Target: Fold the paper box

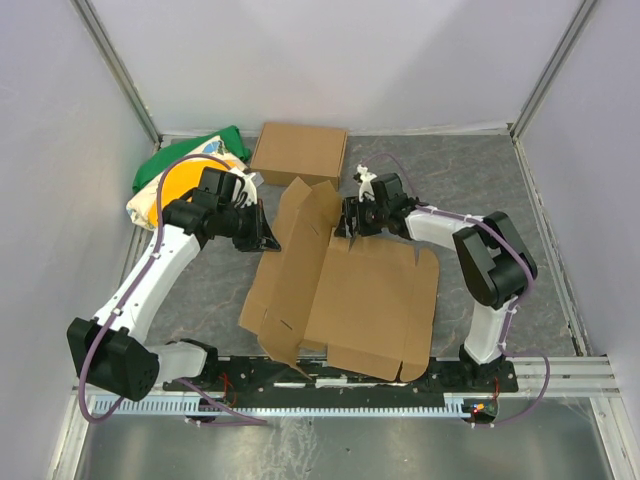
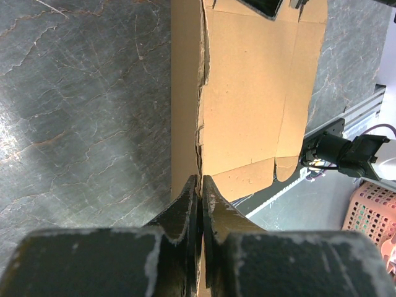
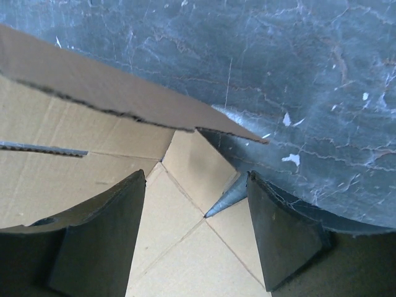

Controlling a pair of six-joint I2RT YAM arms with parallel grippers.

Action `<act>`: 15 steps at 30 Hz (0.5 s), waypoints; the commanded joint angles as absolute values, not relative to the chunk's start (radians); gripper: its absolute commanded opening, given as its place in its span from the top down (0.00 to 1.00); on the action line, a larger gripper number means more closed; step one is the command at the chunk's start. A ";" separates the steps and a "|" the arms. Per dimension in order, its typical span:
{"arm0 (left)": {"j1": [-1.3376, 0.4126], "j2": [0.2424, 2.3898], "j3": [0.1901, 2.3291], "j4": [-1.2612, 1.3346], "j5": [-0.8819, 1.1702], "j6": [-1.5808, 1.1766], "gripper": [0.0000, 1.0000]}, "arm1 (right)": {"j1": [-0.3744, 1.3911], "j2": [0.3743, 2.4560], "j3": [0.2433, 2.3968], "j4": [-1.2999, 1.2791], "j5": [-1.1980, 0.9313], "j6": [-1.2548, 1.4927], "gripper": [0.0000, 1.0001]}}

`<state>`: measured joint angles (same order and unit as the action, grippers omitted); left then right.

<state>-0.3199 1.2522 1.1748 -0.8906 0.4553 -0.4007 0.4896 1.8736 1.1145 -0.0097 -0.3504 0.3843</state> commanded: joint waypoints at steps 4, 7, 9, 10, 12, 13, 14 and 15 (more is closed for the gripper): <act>-0.314 1.248 1.201 -0.896 0.493 -0.377 0.91 | 0.479 1.943 1.167 0.071 -0.459 0.389 0.28; -0.315 1.249 1.201 -0.896 0.494 -0.380 0.91 | 0.479 1.958 1.163 0.104 -0.524 0.402 0.32; -0.315 1.250 1.202 -0.896 0.493 -0.383 0.91 | 0.479 1.948 1.144 0.136 -0.560 0.415 0.34; -0.315 1.251 1.204 -0.895 0.492 -0.384 0.91 | 0.479 1.937 1.132 0.153 -0.574 0.422 0.35; -0.314 1.253 1.207 -0.896 0.491 -0.386 0.91 | 0.479 1.910 1.100 0.175 -0.587 0.434 0.35; -0.314 1.255 1.208 -0.895 0.490 -0.388 0.91 | 0.480 1.897 1.086 0.178 -0.591 0.435 0.36; -0.314 1.256 1.208 -0.894 0.489 -0.389 0.91 | 0.482 1.883 1.074 0.179 -0.593 0.436 0.36; -0.314 1.255 1.207 -0.890 0.489 -0.391 0.91 | 0.484 1.869 1.060 0.179 -0.595 0.435 0.36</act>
